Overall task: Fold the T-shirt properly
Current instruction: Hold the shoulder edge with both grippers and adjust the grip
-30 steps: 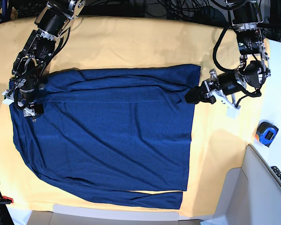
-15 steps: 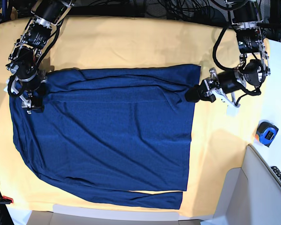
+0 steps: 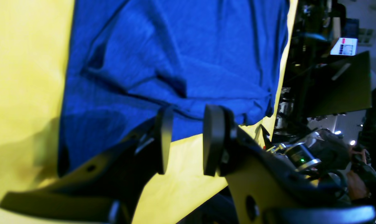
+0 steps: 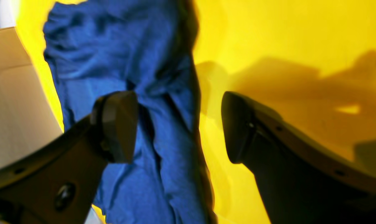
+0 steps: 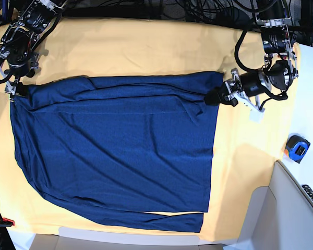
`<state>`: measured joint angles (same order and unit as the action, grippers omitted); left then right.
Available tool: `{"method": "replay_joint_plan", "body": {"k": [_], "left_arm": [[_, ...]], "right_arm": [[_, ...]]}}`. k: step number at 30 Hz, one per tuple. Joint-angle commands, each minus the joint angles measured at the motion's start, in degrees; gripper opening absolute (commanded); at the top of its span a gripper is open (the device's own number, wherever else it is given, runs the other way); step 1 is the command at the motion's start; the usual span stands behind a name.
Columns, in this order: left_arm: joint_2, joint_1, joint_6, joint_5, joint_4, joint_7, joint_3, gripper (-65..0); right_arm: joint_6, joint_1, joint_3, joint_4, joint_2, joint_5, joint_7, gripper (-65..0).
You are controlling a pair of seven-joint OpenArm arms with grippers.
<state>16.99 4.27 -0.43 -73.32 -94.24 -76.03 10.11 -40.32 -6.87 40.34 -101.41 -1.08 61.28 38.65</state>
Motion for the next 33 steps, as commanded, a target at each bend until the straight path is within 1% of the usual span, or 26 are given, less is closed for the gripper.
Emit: {"method": "replay_joint_plan", "body": {"k": [1,5,7,9,12,20,23,27,33], "left_arm": [[0.6,-1.0,0.4,-1.8,-0.9,-1.5,0.0,-47.2],[0.6,-0.9,0.4,-1.8,-0.9,-1.5,0.0,-47.2],[0.6,-0.9,0.4,-1.8,-0.9,-1.5,0.0,-47.2],[0.6,-0.9,0.4,-1.8,-0.9,-1.5,0.0,-47.2],[0.6,-0.9,0.4,-1.8,-0.9,-1.5,0.0,-47.2],[0.6,-0.9,0.4,-1.8,-0.9,-1.5,0.1,-47.2],[0.6,-0.9,0.4,-1.8,-0.9,-1.5,0.1,-47.2],[0.6,-0.9,0.4,-1.8,-0.9,-1.5,0.4,-47.2],[0.6,-0.9,0.4,-1.8,-0.9,-1.5,0.1,-47.2]], "right_arm": [[0.3,0.0,0.7,-1.0,-0.7,0.3,-0.7,-23.9],[0.3,0.2,1.0,-0.7,-0.9,-0.1,-0.9,-23.9],[0.3,0.5,1.0,-0.4,-1.7,-0.2,-0.9,-23.9],[0.3,1.6,1.0,1.5,-2.1,-0.2,-0.9,-23.9],[0.3,3.6,0.8,5.4,-3.9,-0.2,-0.9,-23.9],[0.3,8.2,0.6,12.0,-4.7,-0.5,-0.5,-23.8],[1.3,9.3,0.6,12.8,-4.9,-3.3,-0.5,-23.8],[1.4,10.5,0.6,12.8,-4.9,-7.4,-0.5,-23.8],[1.4,10.6,0.5,12.7,-4.8,-8.5,-0.5,-24.0]]}}
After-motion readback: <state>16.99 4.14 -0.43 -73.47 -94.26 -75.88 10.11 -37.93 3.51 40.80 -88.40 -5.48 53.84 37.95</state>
